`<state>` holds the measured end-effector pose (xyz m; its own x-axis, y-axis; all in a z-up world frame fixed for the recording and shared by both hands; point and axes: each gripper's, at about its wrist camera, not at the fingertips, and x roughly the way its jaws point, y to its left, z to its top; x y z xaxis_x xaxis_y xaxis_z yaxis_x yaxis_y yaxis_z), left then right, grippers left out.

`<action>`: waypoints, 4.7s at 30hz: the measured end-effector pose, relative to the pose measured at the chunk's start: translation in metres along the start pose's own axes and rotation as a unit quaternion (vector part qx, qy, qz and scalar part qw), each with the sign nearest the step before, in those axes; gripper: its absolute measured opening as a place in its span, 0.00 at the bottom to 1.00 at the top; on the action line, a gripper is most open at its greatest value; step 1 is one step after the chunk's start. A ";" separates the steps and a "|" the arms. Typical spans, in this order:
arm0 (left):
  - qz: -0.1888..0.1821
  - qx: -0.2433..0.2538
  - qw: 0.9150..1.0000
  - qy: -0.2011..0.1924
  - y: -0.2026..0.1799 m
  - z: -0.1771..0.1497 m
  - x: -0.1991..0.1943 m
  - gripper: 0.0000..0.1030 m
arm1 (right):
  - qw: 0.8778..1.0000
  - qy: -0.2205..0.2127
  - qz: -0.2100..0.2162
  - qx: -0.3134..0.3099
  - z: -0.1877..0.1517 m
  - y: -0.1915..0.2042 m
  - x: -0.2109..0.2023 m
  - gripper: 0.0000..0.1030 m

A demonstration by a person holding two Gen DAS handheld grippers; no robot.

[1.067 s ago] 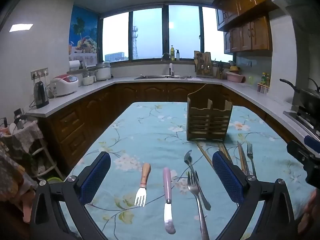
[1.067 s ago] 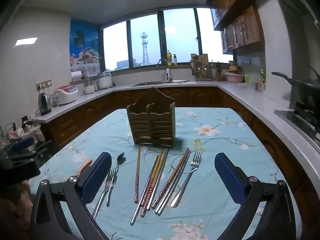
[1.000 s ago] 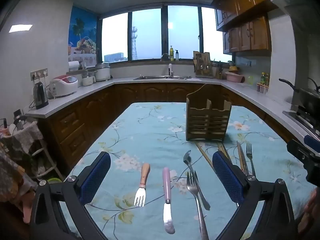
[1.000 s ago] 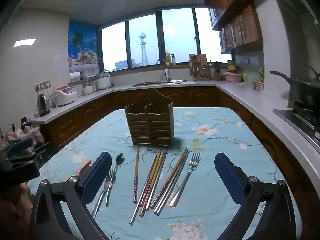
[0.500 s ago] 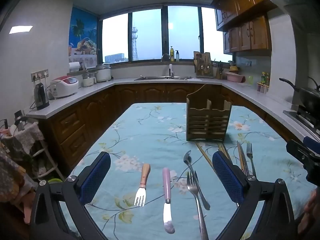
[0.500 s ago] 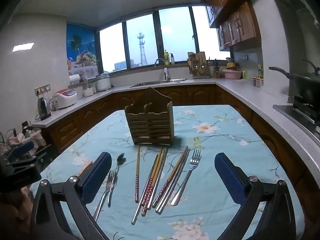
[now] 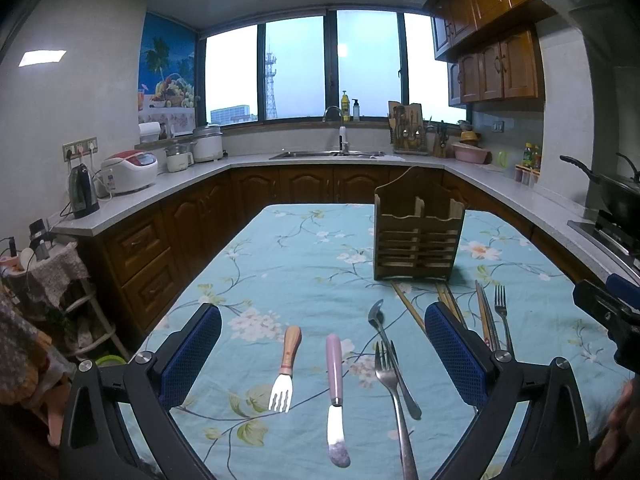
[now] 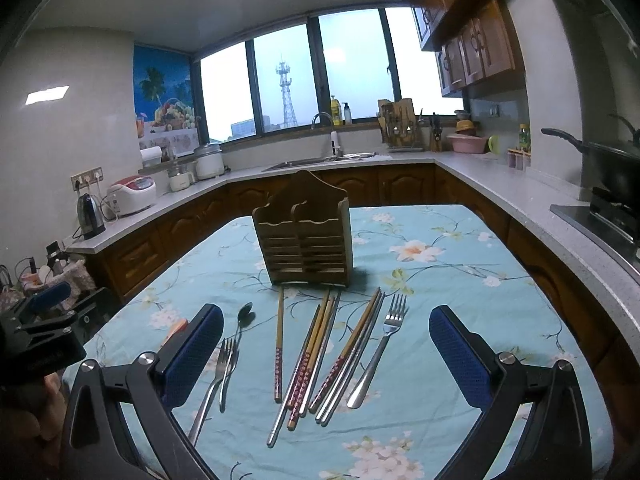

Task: Organize utensils

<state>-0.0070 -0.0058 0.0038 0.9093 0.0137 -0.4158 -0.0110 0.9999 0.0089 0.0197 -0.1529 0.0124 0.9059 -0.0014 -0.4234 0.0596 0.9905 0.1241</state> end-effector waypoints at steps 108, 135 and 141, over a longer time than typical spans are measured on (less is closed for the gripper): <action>-0.102 0.002 0.954 0.280 -0.013 0.033 0.280 0.05 | 0.961 0.257 -0.012 0.099 -0.005 -0.109 0.224 0.17; -0.124 -0.051 0.977 0.165 0.034 0.082 0.160 0.03 | 0.988 0.136 0.009 0.072 0.058 -0.086 0.127 0.03; -0.125 -0.063 0.981 0.134 0.045 0.094 0.137 0.03 | 0.993 0.100 0.005 0.060 0.076 -0.076 0.109 0.02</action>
<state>0.1565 0.0410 0.0328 0.7479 -0.2488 -0.6154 0.1313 0.9642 -0.2303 0.1456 -0.2393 0.0249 0.8055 0.0478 -0.5906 0.1111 0.9669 0.2299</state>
